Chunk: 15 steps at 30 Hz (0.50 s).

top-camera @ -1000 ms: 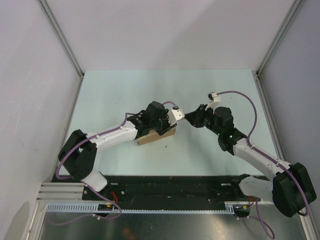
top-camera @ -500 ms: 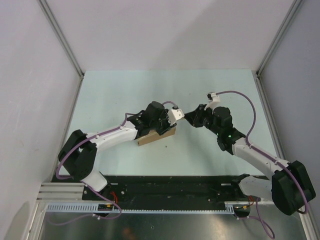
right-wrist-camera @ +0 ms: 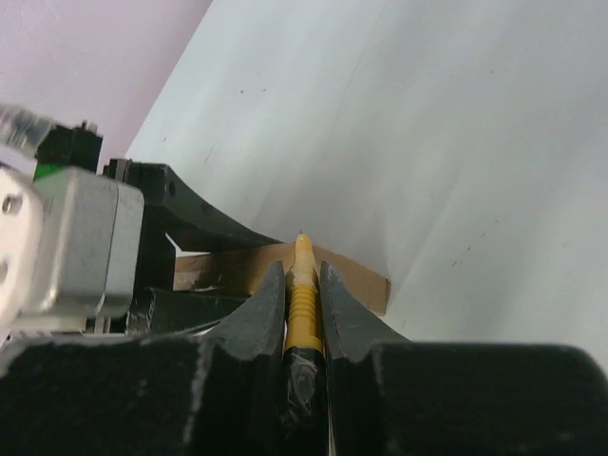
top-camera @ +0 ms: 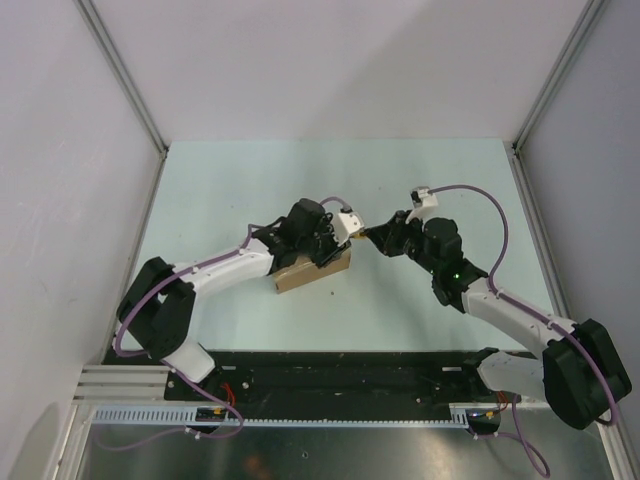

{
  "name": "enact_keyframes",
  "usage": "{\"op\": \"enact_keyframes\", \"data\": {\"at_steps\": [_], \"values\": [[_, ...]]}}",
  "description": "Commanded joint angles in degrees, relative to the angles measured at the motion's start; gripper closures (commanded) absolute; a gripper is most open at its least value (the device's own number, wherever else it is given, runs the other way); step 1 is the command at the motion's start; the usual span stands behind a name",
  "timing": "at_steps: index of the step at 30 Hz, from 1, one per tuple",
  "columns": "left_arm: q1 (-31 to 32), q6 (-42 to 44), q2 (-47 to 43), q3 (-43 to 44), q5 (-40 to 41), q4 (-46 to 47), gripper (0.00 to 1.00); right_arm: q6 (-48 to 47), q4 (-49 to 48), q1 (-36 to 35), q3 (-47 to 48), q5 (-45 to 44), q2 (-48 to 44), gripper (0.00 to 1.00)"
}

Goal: Unpack the express box

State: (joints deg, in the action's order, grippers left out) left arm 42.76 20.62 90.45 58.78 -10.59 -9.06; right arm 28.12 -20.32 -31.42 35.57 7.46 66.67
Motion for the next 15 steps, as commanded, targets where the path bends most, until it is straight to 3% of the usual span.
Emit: {"op": "enact_keyframes", "data": {"at_steps": [1,15], "values": [[-2.68,-2.6,3.41,-0.07,-7.59,-5.79,0.84,-2.1,1.86,-0.84,-3.4,2.29,-0.32,1.0],[-7.96,-7.88,6.48,1.51,-12.26,-6.41,0.86,-0.88,4.58,-0.75,-4.9,6.77,-1.81,1.0]]}}
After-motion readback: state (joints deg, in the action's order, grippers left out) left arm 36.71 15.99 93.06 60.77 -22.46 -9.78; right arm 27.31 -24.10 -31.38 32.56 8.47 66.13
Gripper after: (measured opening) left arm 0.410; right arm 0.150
